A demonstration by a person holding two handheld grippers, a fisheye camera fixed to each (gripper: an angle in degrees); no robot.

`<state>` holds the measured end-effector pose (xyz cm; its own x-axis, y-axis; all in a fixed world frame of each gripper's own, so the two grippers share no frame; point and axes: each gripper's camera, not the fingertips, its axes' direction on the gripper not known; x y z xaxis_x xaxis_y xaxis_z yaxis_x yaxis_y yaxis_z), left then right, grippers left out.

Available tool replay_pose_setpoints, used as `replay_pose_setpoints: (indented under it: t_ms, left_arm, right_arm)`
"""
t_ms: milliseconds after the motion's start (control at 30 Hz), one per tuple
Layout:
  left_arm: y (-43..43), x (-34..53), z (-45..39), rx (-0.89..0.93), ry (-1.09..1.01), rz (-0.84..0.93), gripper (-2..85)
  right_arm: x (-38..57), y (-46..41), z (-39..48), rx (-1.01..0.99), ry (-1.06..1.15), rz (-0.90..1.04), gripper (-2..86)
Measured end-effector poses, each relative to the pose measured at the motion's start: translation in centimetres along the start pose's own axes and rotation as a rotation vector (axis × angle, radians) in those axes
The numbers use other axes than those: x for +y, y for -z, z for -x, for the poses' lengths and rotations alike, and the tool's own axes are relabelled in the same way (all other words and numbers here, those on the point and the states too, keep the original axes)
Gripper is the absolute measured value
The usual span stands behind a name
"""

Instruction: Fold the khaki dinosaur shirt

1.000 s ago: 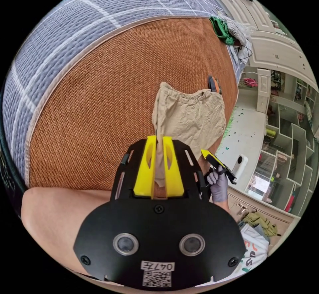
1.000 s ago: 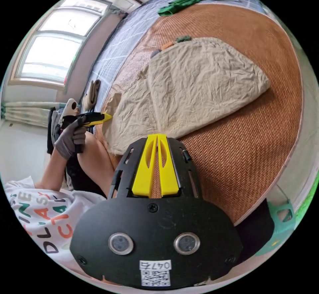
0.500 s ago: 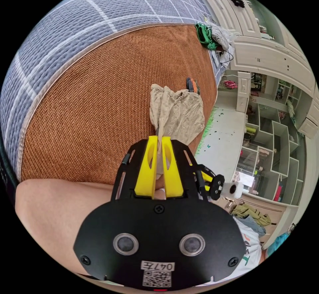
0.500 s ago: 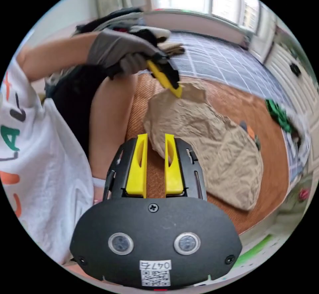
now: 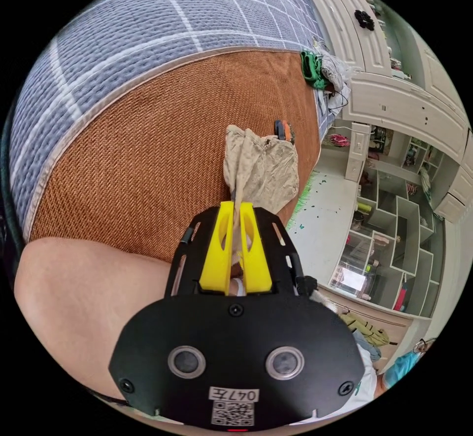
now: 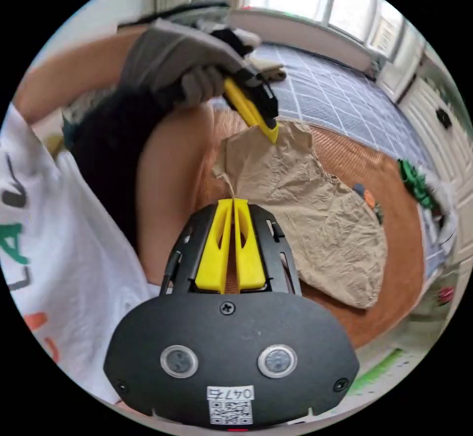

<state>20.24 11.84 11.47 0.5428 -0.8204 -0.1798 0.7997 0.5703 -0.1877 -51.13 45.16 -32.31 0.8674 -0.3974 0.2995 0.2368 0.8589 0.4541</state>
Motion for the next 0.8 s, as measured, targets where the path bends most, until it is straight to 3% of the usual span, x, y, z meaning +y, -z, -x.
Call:
replay_pose_setpoints:
  t_ms: [67, 267, 433, 533, 800]
  left_arm:
    - [1.1, -0.1, -1.0, 0.064, -0.022, -0.027, -0.5]
    - [-0.1, -4.9, -9.8, 0.266, -0.236, -0.027, 2.9]
    - [-5.8, -9.7, -17.6, 0.303, -0.437, 0.105, 6.4]
    - [-7.0, -10.8, -18.0, 0.299, -0.443, 0.119, 7.7]
    - [-2.1, -11.4, -4.2, 0.265, -0.235, 0.098, 6.7]
  right_arm:
    - [3.8, 3.3, -5.5, -0.203, -0.184, -0.163, -1.1]
    - [20.7, 7.1, -20.5, -0.398, -0.722, -0.547, -1.1]
    - [34.8, 3.7, -28.0, -0.254, -1.071, -0.448, -0.4]
    - [41.5, -1.0, -31.2, -0.326, -1.219, -0.363, 3.8]
    - [48.5, -2.3, -32.5, -0.183, -1.290, -0.346, 9.0]
